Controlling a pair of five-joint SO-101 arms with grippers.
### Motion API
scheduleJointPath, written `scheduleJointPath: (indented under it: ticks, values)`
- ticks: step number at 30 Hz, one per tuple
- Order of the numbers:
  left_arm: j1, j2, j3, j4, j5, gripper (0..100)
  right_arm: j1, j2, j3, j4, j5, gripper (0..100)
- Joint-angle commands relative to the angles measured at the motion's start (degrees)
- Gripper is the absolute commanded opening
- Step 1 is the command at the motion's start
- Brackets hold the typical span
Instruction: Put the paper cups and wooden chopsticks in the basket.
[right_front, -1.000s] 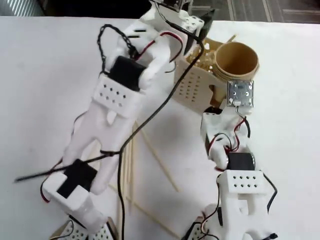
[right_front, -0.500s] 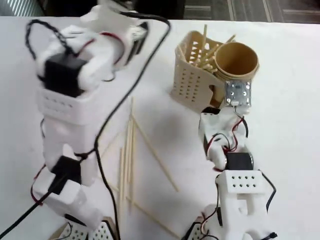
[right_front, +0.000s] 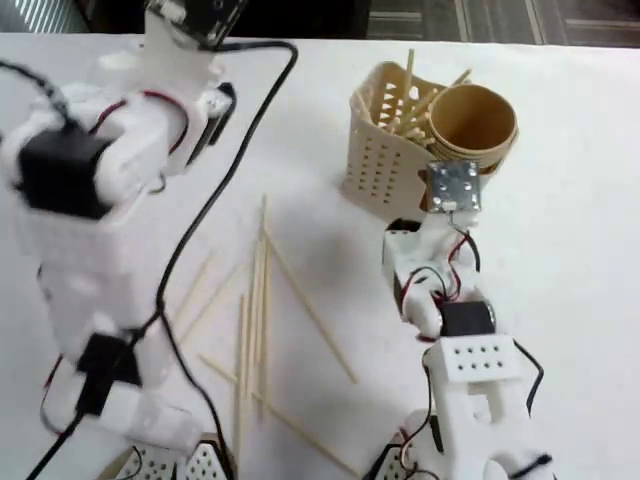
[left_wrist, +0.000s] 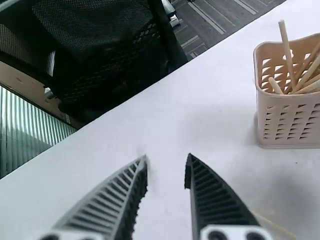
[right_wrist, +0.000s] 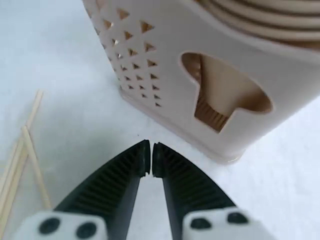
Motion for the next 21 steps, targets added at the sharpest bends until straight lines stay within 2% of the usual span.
scheduleJointPath:
  ticks: [1, 7, 10, 15, 19, 21]
  values:
    - [-0.6, -10.5, 9.0, 0.0, -0.7, 13, -0.7, 6.5, -6.1, 2.1, 0.3, 2.8]
    - [-5.4, -24.7, 28.0, -1.8, -0.8, 13, -3.5, 17.0, -12.7, 4.4, 0.3, 2.8]
    - [-10.8, -30.7, 37.7, -5.6, -0.5, 13, -8.0, 19.3, -15.9, 7.7, 0.3, 3.2]
    - [-18.8, -39.2, 55.7, -13.8, -0.3, 14, -15.8, 21.4, -22.9, 17.6, 0.0, 12.1]
    - [-25.0, -44.8, 69.4, -19.1, 1.1, 14, -23.1, 24.9, -27.6, 22.5, -0.6, 12.7]
    - [-27.6, -47.2, 76.0, -21.9, 3.6, 14, -27.0, 27.3, -29.8, 22.6, -4.0, 12.7]
